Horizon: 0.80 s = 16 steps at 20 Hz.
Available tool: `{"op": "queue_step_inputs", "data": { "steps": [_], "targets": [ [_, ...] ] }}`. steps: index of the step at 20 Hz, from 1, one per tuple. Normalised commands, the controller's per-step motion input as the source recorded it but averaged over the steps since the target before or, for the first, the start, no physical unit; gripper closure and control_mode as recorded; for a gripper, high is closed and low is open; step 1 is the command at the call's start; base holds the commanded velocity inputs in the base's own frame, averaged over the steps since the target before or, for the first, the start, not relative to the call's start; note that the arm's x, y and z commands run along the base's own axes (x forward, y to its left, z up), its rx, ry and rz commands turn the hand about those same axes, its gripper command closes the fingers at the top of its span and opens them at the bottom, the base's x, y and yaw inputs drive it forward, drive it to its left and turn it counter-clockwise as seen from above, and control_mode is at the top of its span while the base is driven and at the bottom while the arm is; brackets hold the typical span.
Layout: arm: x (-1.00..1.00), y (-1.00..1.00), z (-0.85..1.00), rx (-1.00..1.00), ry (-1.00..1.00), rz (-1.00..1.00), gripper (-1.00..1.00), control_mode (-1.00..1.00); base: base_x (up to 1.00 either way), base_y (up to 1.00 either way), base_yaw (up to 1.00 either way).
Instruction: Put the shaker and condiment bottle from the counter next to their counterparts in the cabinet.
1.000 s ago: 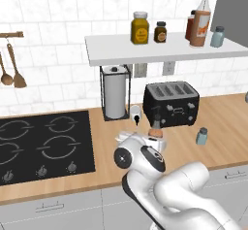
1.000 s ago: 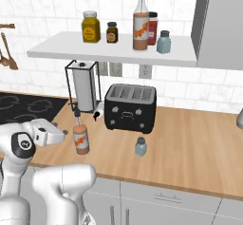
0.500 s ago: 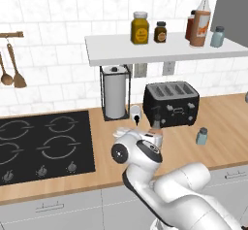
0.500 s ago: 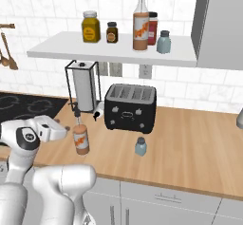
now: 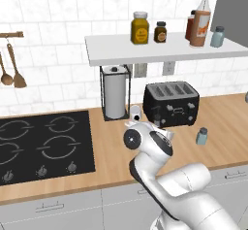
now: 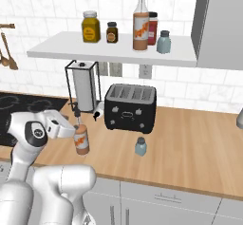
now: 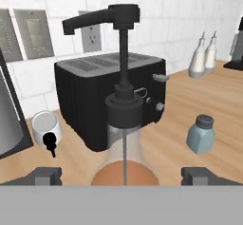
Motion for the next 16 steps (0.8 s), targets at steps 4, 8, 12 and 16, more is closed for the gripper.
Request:
{"op": "queue_step_inputs", "data": {
  "steps": [4,8,12,16],
  "targets": [
    [0.08,0.02,0.00,0.00,0.00,-0.02,-1.00,-1.00,0.00,0.00,0.00],
    [0.19,0.05,0.00,-0.01,0.00,-0.01,-1.00,-1.00,0.00,0.00,0.00],
    [0.02,-0.23,0.00,0.00,-0.04,0.00,-1.00,-1.00,0.00,0.00,0.00],
    [0.00,-0.09,0.00,0.00,-0.04,0.00,-1.00,-1.00,0.00,0.00,0.00]
  ]
}}
